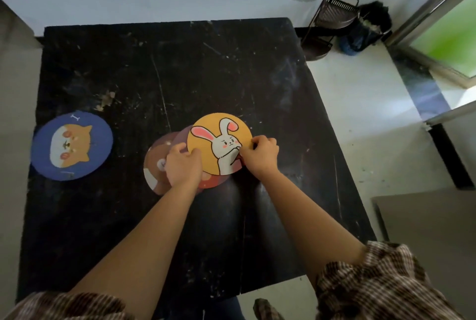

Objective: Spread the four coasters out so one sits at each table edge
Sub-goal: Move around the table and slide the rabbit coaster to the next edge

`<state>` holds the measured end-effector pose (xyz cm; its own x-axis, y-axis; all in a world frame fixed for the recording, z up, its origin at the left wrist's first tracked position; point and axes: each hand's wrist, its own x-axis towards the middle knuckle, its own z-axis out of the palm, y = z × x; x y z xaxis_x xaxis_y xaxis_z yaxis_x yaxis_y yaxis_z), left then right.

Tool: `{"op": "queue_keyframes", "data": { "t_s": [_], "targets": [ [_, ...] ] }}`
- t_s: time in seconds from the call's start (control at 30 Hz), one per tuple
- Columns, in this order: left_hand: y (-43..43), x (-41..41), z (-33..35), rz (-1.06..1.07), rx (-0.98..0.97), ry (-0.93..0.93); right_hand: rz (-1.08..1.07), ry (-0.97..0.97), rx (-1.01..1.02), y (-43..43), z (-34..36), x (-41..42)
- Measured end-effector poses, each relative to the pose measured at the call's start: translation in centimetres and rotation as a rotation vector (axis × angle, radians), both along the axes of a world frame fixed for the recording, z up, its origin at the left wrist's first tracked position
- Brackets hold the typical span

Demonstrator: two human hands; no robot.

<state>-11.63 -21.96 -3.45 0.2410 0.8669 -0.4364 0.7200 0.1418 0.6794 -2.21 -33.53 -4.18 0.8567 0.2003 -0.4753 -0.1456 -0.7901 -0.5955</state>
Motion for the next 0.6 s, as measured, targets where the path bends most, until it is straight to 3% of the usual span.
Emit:
{"op": "queue_keyframes", "data": {
  "t_s": [0.13,0.27,0.6],
  "targets": [
    [0.5,0.0,0.0,-0.025,-0.039,0.009,-0.24,0.12,0.212,0.3,0.1,0.6],
    [0.8,-0.5,0.0,-0.101,-0.085,-0.057,-0.199,0.086,0.26,-0.1,0.4,0.5],
    [-0.1,-7.4,0.2,-0.272,-0.263,-0.187,-0.247,0.231,0.313,-4.6,1.2,-4.7]
  ]
}}
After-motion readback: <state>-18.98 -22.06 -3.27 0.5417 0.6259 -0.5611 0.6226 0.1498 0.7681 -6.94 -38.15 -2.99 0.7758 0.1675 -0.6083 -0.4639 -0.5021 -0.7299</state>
